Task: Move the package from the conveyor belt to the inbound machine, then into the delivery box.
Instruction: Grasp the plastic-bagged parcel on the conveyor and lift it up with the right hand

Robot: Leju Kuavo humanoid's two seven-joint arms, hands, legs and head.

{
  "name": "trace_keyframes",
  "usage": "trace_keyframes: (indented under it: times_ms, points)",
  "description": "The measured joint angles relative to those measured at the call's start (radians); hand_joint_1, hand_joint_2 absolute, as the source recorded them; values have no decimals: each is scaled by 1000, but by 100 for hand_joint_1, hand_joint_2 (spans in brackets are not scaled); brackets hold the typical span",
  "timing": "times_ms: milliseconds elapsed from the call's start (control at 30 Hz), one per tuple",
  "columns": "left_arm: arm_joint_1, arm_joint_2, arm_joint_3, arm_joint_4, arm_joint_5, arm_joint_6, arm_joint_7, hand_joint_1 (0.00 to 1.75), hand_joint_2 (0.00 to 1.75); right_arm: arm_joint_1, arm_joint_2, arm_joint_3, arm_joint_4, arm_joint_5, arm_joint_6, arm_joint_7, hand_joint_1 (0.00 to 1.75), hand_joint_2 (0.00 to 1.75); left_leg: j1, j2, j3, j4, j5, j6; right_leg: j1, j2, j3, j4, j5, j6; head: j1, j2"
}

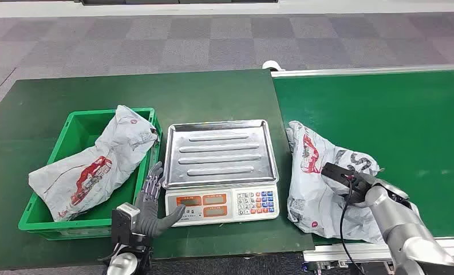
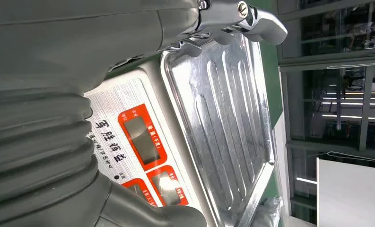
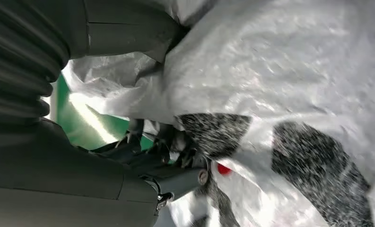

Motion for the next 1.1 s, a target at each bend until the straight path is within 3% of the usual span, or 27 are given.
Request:
trace_keyframes:
  times_ms: [667,900,1100]
  points:
    - [16,1,0,-33,1,0,11,0,175,13,14,0,-2,-56,-63,-109,175,175,0,0,-2,0,-1,-1,0,0,-1,0,0,0,0,0]
    - [42,4,0,-62,1,0,13,0,175,10,27,-10,-32,-194,-163,-257,175,175,0,0,-3,0,-1,-1,0,0,-3,0,0,0,0,0]
    - [52,6,0,-76,2,1,13,0,175,8,38,-18,-49,-214,-167,-273,175,175,0,0,-4,0,-1,-1,0,-1,-3,0,0,0,0,0]
